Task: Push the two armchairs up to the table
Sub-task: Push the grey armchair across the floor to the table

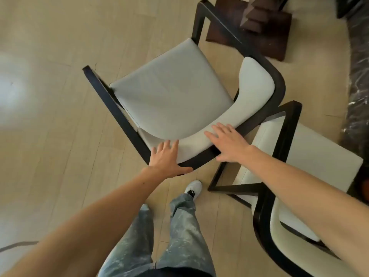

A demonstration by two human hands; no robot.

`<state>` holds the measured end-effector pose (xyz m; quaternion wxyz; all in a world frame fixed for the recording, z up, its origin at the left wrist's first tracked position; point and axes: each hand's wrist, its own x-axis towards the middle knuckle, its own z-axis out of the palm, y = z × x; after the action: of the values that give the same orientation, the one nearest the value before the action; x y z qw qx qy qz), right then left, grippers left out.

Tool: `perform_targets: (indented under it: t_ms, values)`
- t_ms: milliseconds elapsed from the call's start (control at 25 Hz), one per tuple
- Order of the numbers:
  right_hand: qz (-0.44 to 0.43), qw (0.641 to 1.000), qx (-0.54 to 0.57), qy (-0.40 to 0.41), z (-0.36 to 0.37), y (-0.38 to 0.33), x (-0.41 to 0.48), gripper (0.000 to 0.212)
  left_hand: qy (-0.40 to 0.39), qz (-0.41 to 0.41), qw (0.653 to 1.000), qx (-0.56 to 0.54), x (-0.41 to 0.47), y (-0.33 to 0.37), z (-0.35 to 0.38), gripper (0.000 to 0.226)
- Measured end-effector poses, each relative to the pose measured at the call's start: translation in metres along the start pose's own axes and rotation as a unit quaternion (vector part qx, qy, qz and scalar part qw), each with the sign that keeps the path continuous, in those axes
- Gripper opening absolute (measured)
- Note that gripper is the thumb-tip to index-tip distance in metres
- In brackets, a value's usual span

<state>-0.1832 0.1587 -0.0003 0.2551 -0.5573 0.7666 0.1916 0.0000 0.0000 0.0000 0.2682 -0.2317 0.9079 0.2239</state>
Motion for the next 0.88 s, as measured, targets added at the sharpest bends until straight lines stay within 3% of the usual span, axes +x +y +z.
perform_targets:
  t_ms: [280, 400, 600, 880]
  values:
    - [-0.109, 0.992, -0.06, 0.009, 0.02, 0.07, 0.03, 0.101, -0.003, 0.017, 1.0, 0.012, 0.047, 0.038, 0.035, 0.121]
    - [-0.165, 0.986, -0.039, 0.004, 0.014, 0.097, 0.039, 0.1, 0.04, 0.059, 0.997, 0.021, 0.051, 0.036, 0.044, 0.118]
    - [-0.15, 0.988, -0.045, -0.014, 0.008, 0.131, 0.039, 0.11, 0.093, 0.1, 0.99, 0.024, 0.053, 0.032, 0.05, 0.113]
    - [-0.165, 0.985, -0.039, 0.016, 0.015, 0.131, 0.039, 0.104, 0.087, 0.099, 0.991, 0.026, 0.051, 0.032, 0.05, 0.111]
